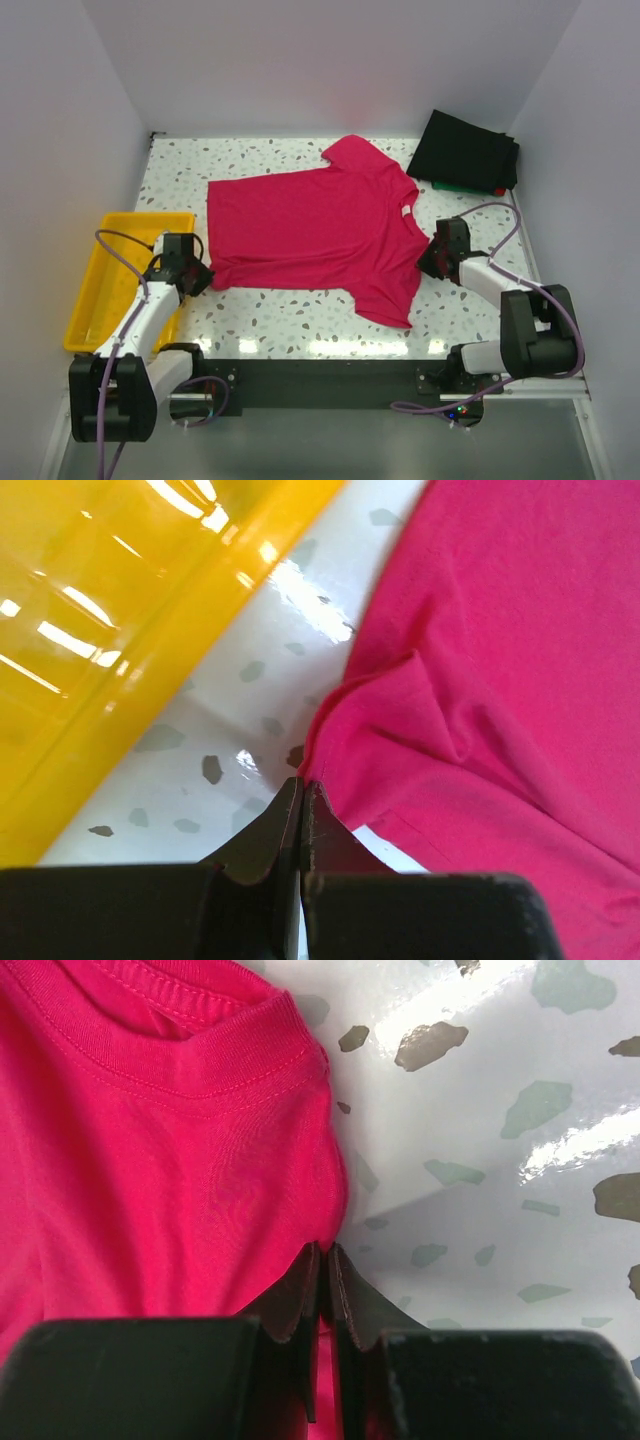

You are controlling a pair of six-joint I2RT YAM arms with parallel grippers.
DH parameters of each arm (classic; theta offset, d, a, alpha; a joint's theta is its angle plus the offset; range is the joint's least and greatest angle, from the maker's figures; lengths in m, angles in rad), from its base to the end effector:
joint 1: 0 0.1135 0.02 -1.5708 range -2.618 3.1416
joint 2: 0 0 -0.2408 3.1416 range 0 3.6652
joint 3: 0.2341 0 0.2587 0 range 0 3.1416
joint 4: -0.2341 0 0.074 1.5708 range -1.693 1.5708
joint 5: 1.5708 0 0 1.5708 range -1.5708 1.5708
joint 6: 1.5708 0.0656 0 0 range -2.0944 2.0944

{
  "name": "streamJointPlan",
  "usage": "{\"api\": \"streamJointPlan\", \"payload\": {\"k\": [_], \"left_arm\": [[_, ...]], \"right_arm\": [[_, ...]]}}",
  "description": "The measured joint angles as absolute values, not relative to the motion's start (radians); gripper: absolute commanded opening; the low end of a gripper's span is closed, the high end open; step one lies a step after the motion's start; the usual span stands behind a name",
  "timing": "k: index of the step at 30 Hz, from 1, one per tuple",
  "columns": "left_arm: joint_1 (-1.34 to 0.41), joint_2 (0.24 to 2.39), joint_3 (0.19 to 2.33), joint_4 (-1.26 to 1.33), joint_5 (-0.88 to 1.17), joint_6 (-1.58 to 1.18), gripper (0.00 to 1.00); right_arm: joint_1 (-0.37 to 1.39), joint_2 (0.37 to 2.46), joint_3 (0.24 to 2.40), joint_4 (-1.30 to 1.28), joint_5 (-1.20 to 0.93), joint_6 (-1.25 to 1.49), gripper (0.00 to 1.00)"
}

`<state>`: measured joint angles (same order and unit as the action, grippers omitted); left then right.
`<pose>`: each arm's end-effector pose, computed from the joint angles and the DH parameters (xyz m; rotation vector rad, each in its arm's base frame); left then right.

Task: Fold and stack the t-shirts
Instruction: Flatten the tshirt out

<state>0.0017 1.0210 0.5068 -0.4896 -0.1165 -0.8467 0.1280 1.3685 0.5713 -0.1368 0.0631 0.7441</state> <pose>0.2175 0.0080 0.1299 -1.0988 2.3269 -0.1705 0.2716 0.0308 0.0992 0.7905 2.3977 0.2792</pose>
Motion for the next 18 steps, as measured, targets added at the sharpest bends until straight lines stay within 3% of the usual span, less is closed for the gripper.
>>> {"api": "streamJointPlan", "payload": {"k": [7, 18], "left_arm": [[0.048, 1.037, 0.499, -0.487, -0.167, -0.865, 0.00], [0.164, 1.077, 0.501, -0.483, -0.169, -0.855, 0.00]], "right_arm": [[0.128, 1.369, 0.570, -0.134, 0.025, 0.738, 0.01], [0.128, 1.361, 0.570, -0.135, -0.045, 0.727, 0.00]]}}
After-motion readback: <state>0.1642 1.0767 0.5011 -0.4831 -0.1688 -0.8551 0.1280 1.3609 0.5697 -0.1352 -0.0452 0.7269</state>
